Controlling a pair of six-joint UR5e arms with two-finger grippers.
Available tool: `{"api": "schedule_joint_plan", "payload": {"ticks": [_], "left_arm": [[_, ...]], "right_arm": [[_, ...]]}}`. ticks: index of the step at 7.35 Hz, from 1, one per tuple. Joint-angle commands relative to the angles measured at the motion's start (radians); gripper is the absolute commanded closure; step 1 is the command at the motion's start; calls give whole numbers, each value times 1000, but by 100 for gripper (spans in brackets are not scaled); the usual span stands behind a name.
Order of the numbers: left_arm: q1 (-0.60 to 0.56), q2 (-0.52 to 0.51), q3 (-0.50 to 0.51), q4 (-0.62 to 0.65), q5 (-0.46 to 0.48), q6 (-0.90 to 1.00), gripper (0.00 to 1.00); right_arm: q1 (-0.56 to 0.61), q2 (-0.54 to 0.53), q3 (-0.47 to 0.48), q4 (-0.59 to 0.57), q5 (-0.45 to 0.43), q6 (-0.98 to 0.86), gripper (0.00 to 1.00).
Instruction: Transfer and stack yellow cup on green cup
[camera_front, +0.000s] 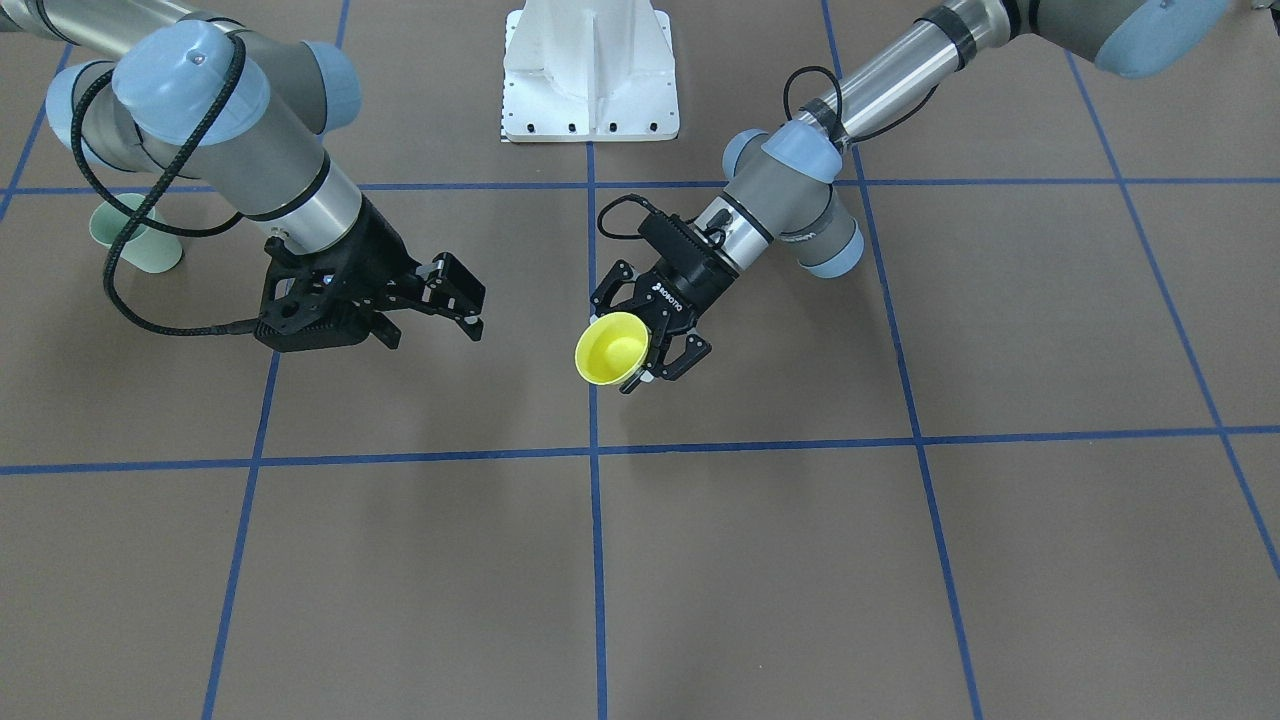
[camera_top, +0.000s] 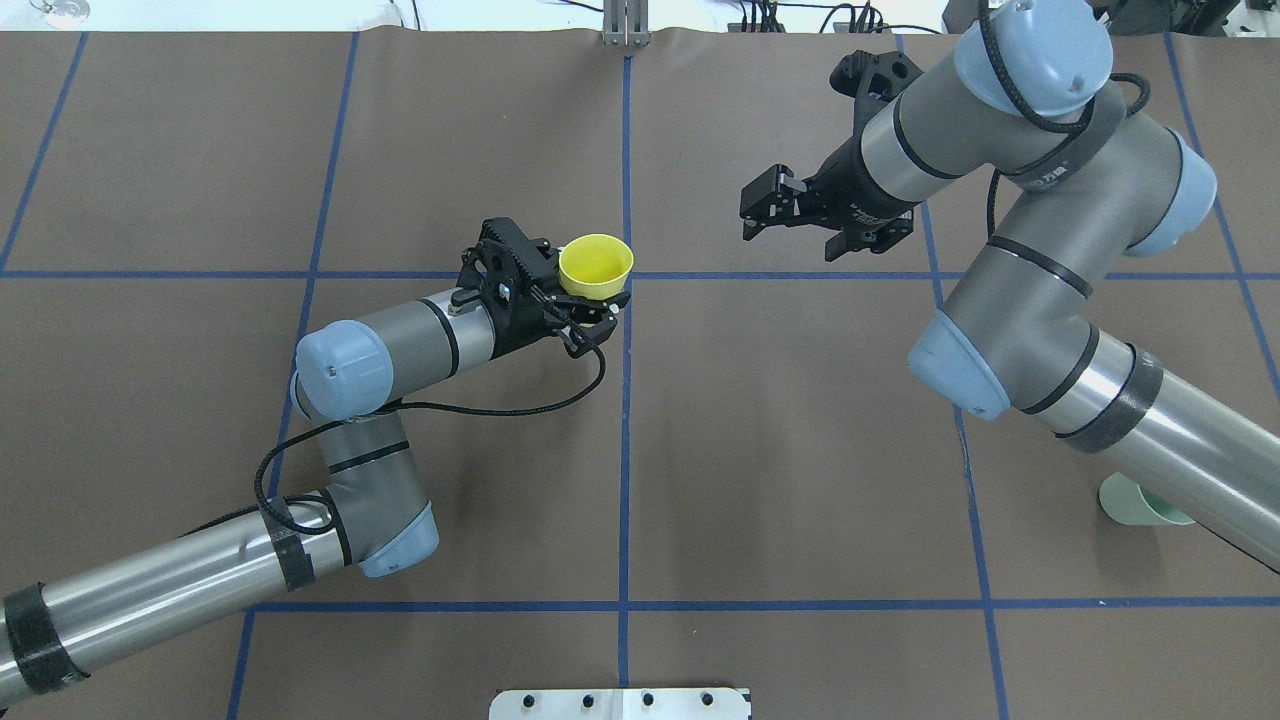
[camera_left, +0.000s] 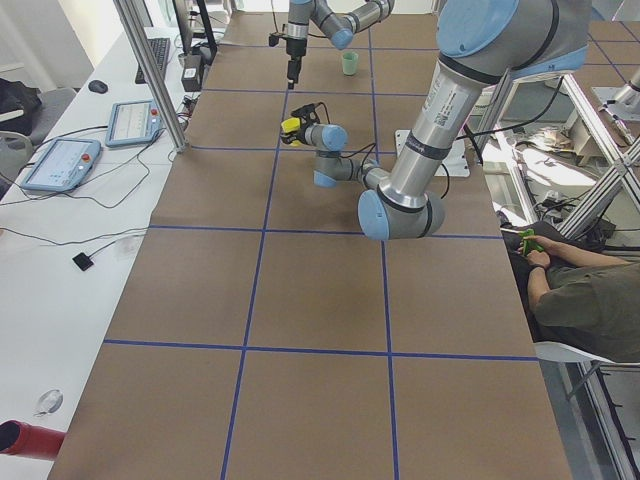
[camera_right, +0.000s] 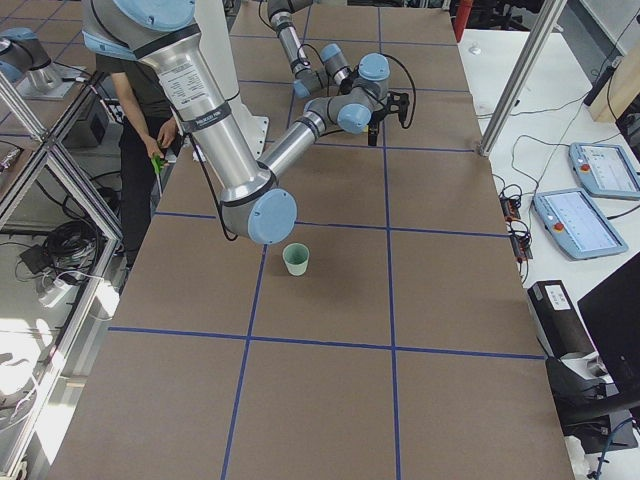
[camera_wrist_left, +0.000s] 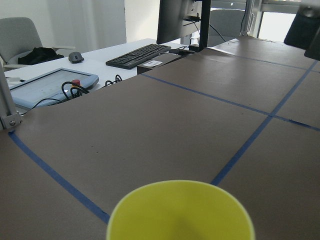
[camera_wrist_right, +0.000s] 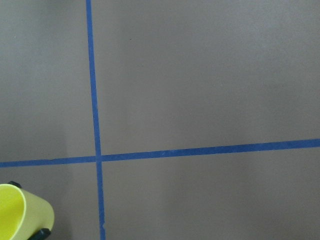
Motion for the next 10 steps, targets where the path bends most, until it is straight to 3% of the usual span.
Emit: {"api": "schedule_joint_plan", "payload": {"ticks": [1,4,7,10], "left_arm": [[76,-21,1,-6,125,0,54],[76,-41,-2,-4,127,-3,55],[77,-56,-4,-6,128,-6,54],[93,-55,-2,-6,185,0,53]], "right_arm": [[-29,31,-5,1,-22,29,0],[-76,41,-15,-5,-35,46,2],[-106,39,-13,-8,-29,46,23],[-101,31,-15,-13,33,48,30]]}}
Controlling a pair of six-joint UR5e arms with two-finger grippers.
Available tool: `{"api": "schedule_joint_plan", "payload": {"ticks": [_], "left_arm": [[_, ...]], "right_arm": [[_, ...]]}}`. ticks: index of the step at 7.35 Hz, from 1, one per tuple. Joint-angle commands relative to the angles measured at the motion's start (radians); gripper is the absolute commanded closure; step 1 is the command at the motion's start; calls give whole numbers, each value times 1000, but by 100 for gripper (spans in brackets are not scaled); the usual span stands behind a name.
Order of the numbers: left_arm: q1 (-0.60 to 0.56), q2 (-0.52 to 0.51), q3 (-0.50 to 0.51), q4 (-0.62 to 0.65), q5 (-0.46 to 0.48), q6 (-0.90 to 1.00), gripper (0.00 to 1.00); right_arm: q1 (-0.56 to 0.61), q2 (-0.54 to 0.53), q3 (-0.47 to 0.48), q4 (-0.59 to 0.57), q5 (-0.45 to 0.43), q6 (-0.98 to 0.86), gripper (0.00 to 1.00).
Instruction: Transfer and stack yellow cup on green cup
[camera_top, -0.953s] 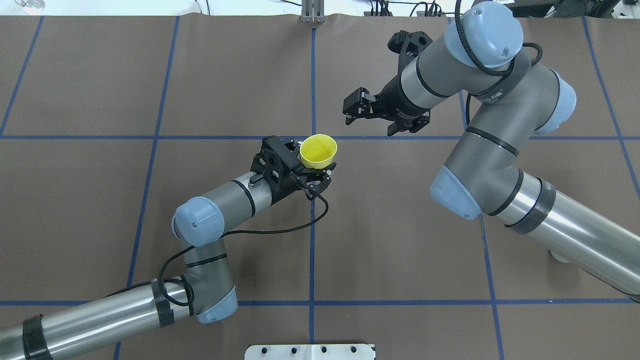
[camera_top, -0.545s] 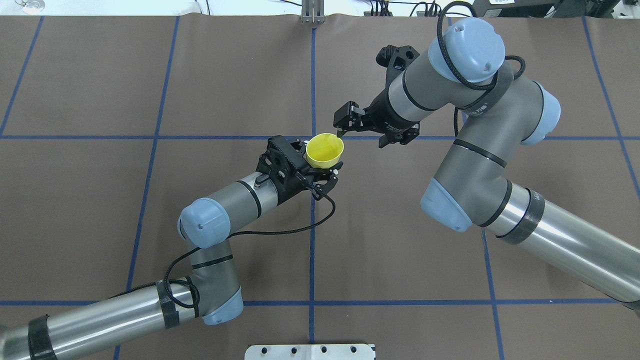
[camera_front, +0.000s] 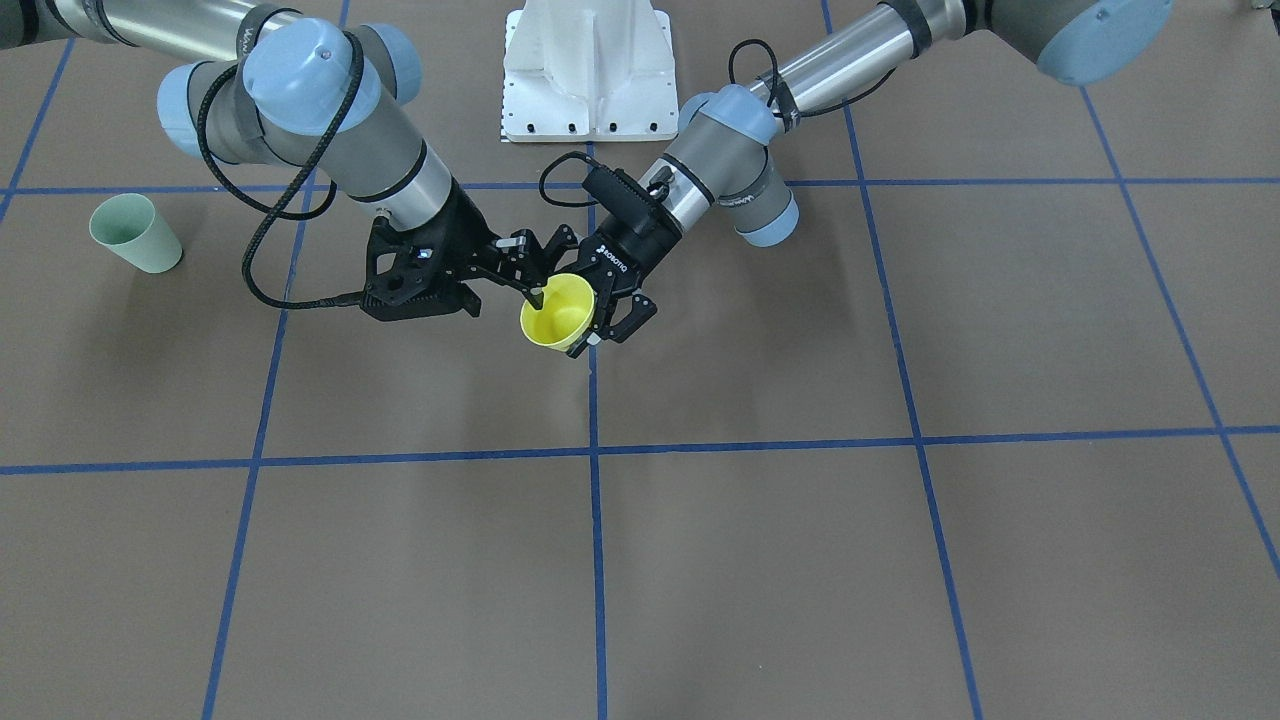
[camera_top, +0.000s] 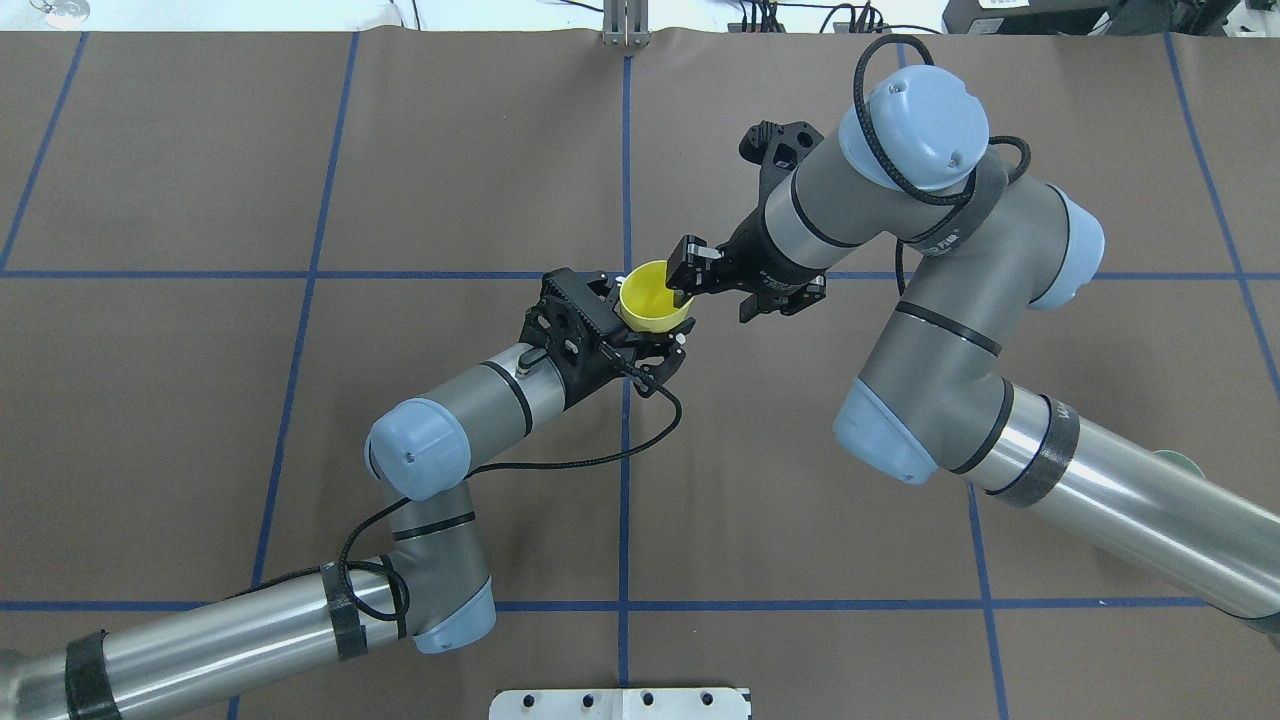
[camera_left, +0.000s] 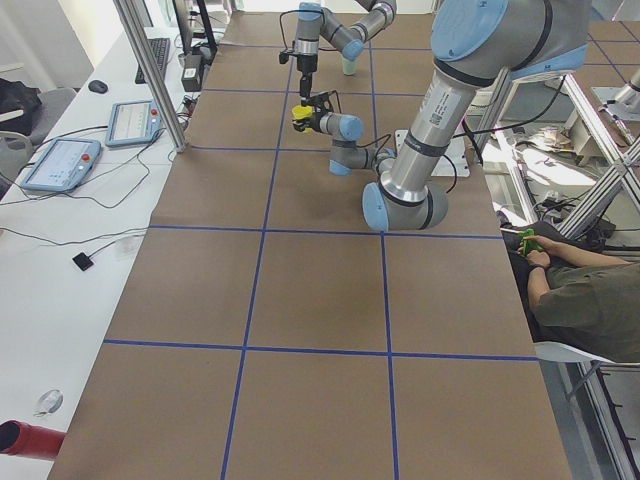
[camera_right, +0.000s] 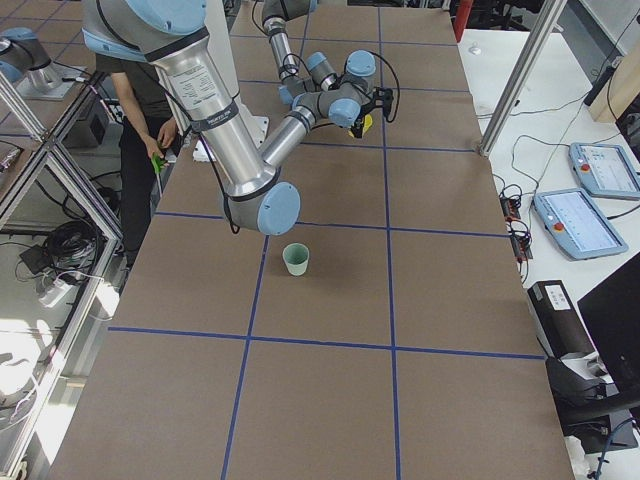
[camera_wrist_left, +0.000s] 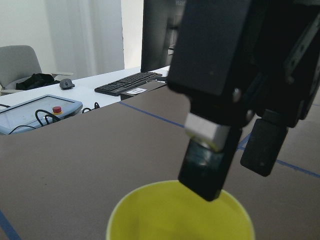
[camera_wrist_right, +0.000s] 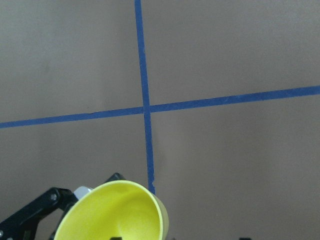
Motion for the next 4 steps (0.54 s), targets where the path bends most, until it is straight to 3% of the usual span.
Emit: {"api": "schedule_joint_plan", "payload": {"ticks": [1,4], "left_arm": [[9,3,0,0,25,4,53],[22,4,-2,0,55,7,53]], "right_arm": [[2,0,-5,0,40,11,31],[5,10,-18,6,67,97,34]]}}
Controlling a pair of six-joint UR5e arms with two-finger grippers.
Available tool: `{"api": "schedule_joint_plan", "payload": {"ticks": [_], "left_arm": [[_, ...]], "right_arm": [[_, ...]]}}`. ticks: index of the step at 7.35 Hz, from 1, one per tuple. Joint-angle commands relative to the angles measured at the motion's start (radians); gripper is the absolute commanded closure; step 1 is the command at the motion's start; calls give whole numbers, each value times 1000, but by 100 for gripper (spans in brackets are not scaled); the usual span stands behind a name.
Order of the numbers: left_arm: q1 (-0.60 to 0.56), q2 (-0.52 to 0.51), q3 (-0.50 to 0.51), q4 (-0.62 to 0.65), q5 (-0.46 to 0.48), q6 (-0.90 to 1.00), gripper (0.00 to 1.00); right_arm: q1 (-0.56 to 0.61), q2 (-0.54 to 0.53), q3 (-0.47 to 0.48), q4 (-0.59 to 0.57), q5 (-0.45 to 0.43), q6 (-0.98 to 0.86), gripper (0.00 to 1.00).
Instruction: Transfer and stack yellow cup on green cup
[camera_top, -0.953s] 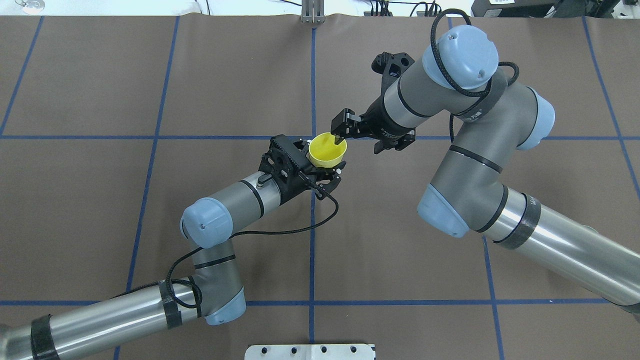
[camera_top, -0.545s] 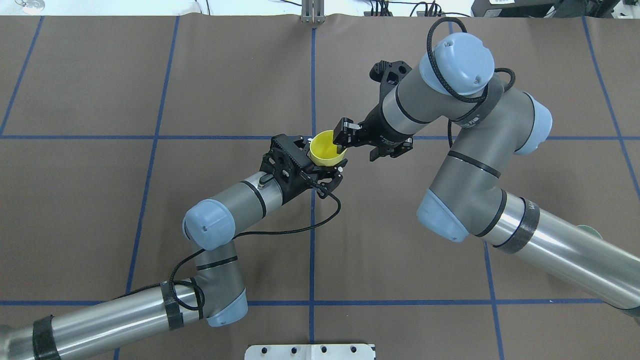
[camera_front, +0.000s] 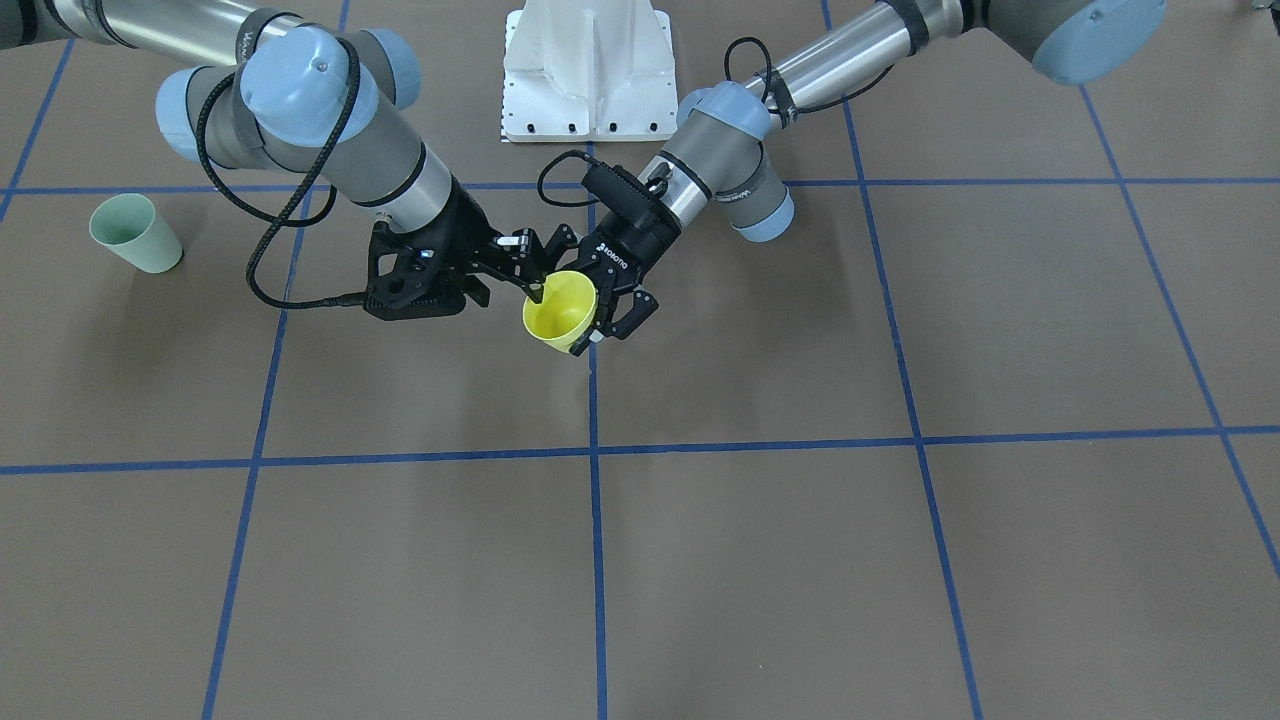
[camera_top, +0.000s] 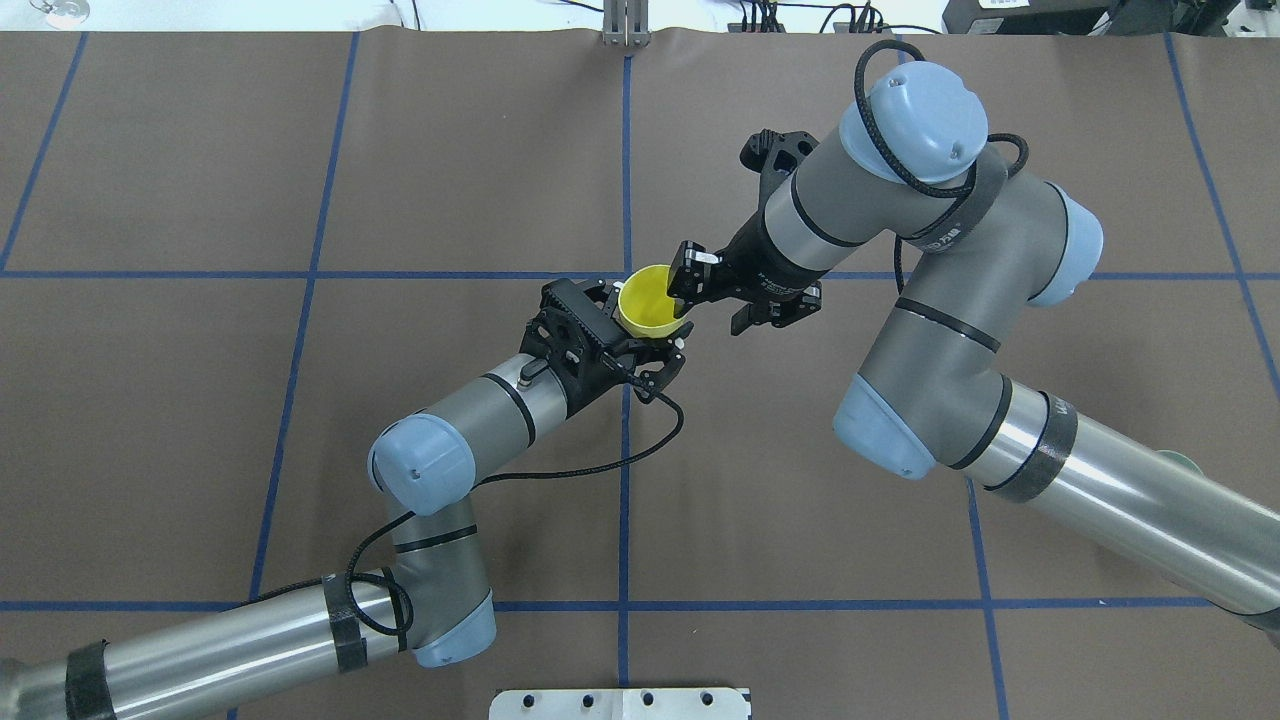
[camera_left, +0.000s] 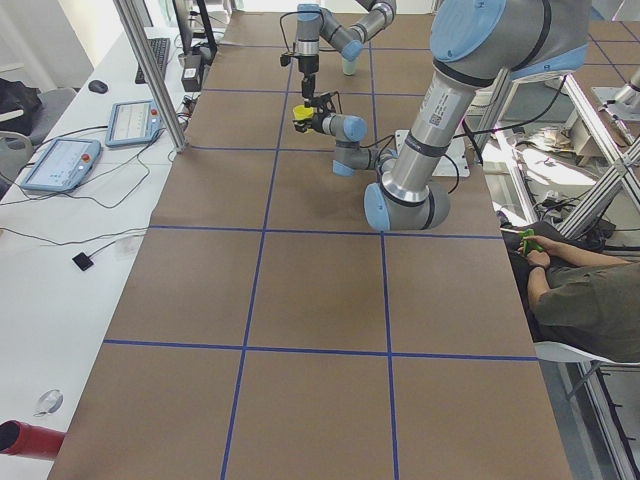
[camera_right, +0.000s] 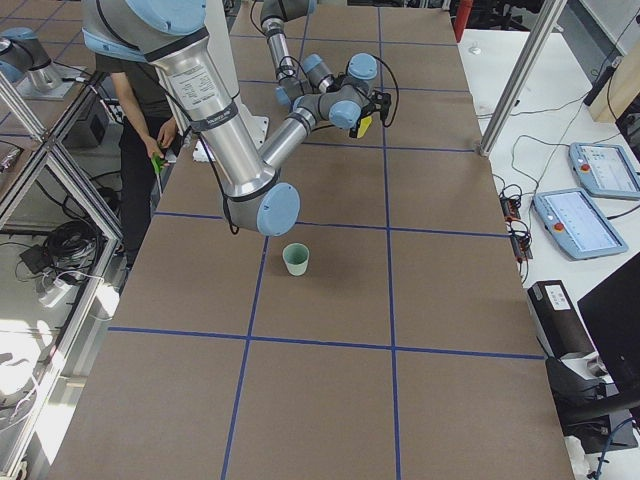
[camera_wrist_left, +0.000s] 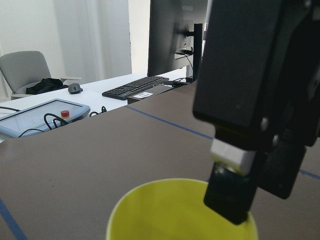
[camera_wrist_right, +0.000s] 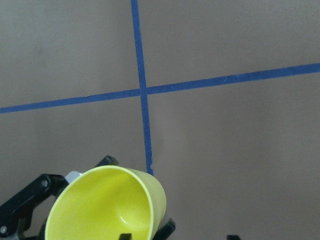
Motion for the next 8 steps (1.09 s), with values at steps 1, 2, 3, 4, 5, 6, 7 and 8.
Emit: {"api": "schedule_joint_plan", "payload": {"ticks": [1,2,3,4,5,6,7,8], "left_arm": [[6,2,-3,-1,11,1,53],[6,2,-4,-1,12,1,53],[6,4,-9,-1,12,3,53],[6,4,-9,-4,12,3,53],[6,5,-10,-5,12,3,53],[6,5,-13,-5,12,3,53],[6,5,-24,-5,12,3,53],[6,5,-24,-5,12,6,53]], "right_arm": [[3,12,-7,4,12,54,34],[4,21,-10,4,12,62,34],[10,36,-22,4,12,83,33],[10,41,-32,3,12,88,33],[10,44,-35,3,11,88,34],[12,68,-57,3,11,94,35],[15,79,-70,3,12,114,41],[15,79,-68,4,12,116,47]]}}
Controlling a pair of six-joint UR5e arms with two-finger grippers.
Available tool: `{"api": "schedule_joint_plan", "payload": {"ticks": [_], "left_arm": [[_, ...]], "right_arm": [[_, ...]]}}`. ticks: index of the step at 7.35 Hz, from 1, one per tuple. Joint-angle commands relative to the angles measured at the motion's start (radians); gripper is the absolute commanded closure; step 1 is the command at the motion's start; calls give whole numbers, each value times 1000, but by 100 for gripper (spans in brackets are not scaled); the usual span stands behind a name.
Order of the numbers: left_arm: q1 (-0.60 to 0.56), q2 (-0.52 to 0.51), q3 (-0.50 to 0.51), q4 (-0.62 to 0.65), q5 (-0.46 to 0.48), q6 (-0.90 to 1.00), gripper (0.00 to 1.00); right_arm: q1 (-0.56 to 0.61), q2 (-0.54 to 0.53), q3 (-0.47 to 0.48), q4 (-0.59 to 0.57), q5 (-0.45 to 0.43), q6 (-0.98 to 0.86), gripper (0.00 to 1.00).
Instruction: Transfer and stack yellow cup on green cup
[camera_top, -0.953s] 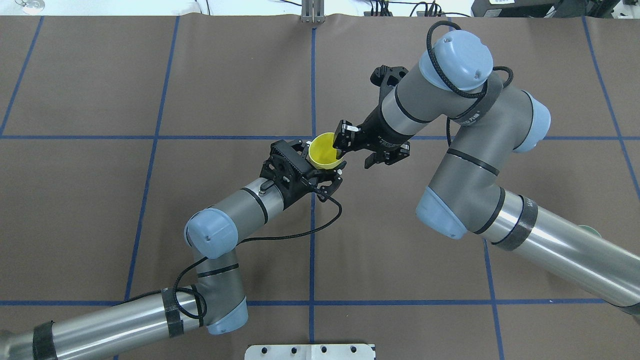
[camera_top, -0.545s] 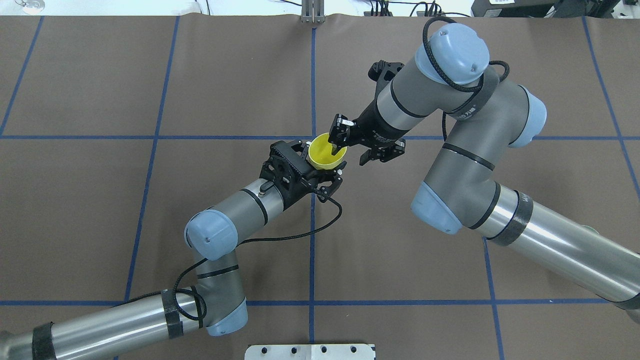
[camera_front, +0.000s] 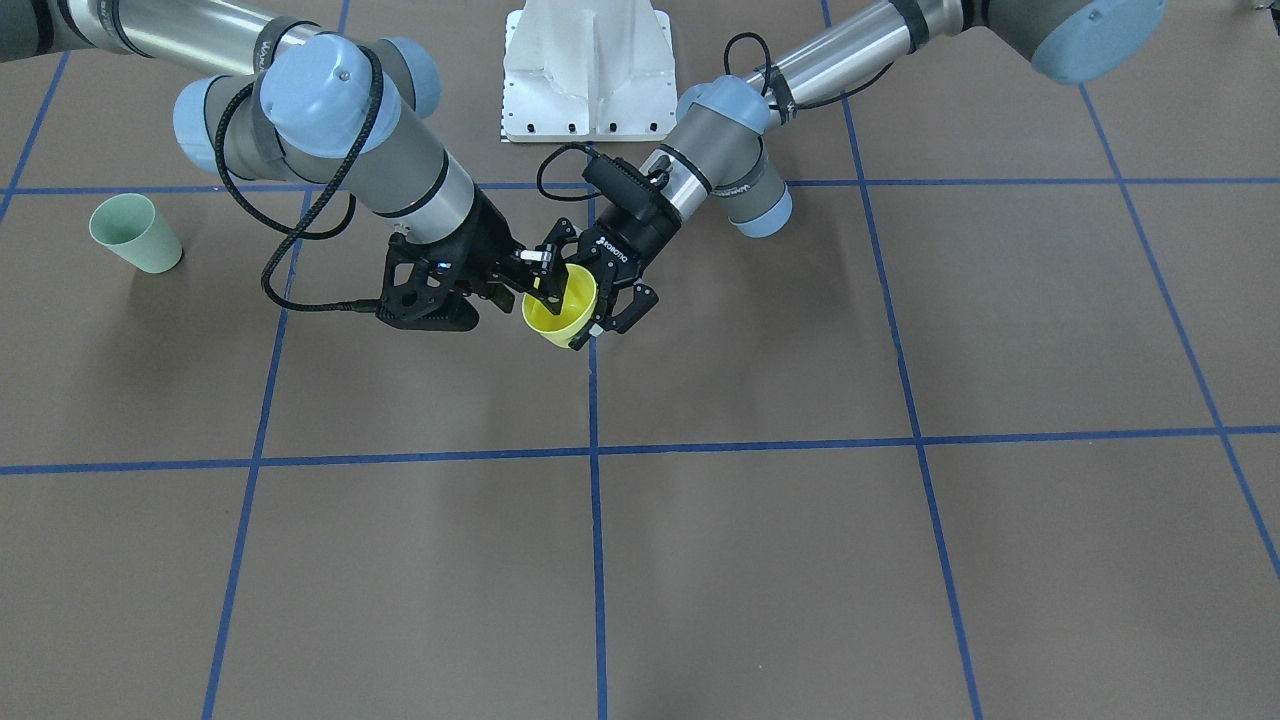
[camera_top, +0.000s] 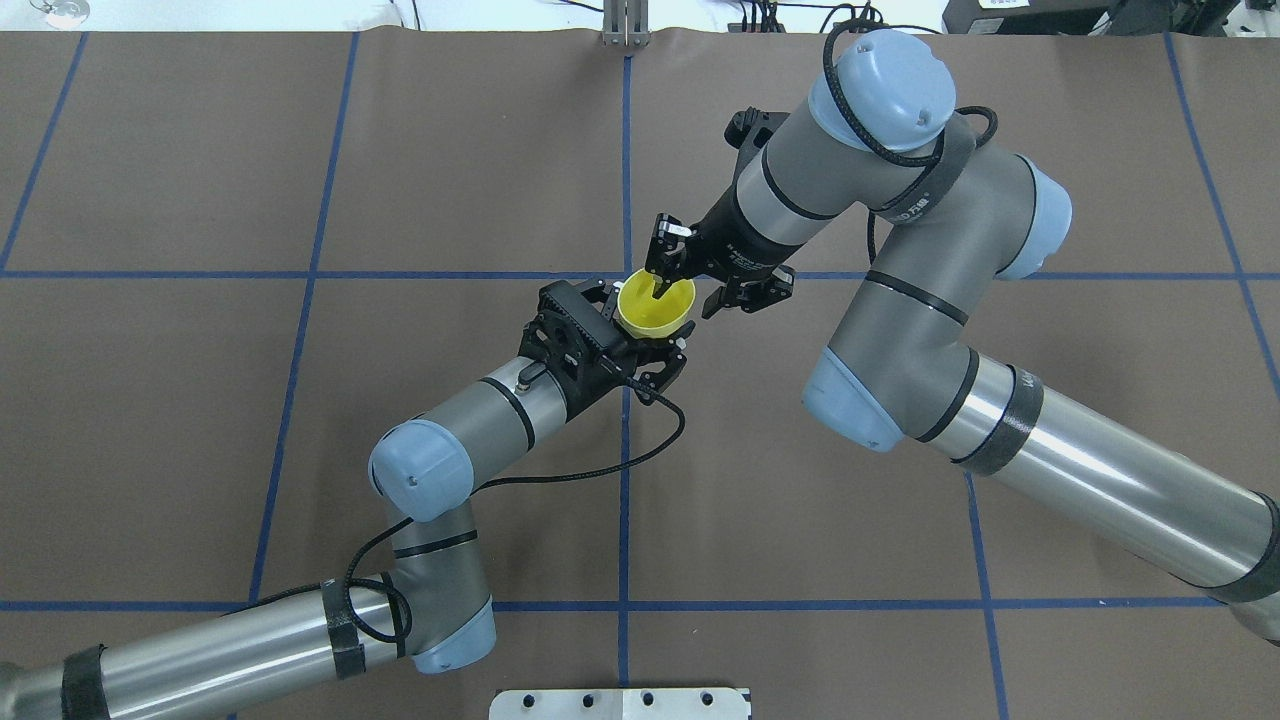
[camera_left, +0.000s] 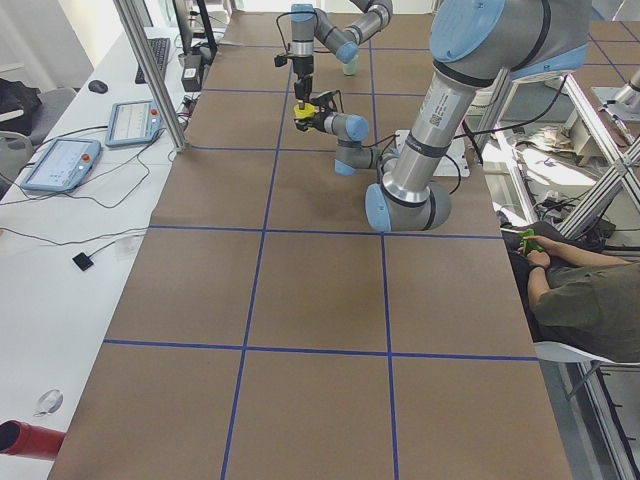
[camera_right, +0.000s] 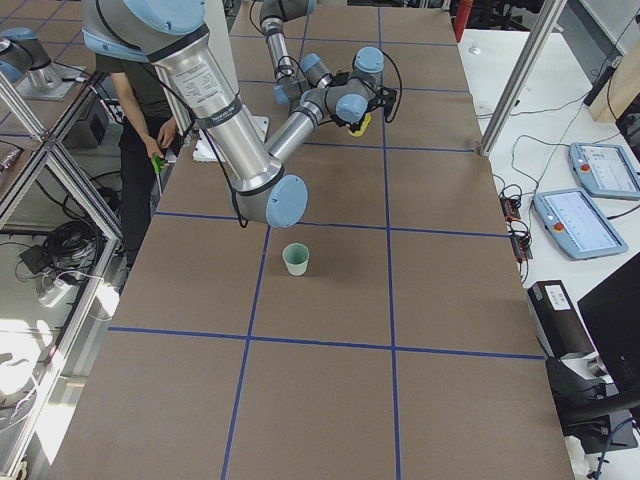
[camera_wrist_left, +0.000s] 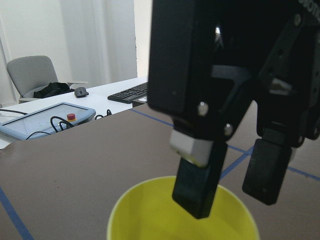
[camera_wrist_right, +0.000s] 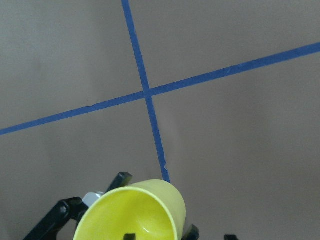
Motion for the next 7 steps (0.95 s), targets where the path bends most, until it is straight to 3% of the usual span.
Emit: {"api": "schedule_joint_plan", "payload": {"ticks": [1,4,7], "left_arm": [[0,0,-2,0,0,5,53],[0,8,-2,0,0,7,53],[3,3,-6,0,0,5,53]], "right_arm": [[6,7,-5,1,8,10,55],[27,5,-2,3,40,10,64],[27,-4,-2,4,39,9,63]]}}
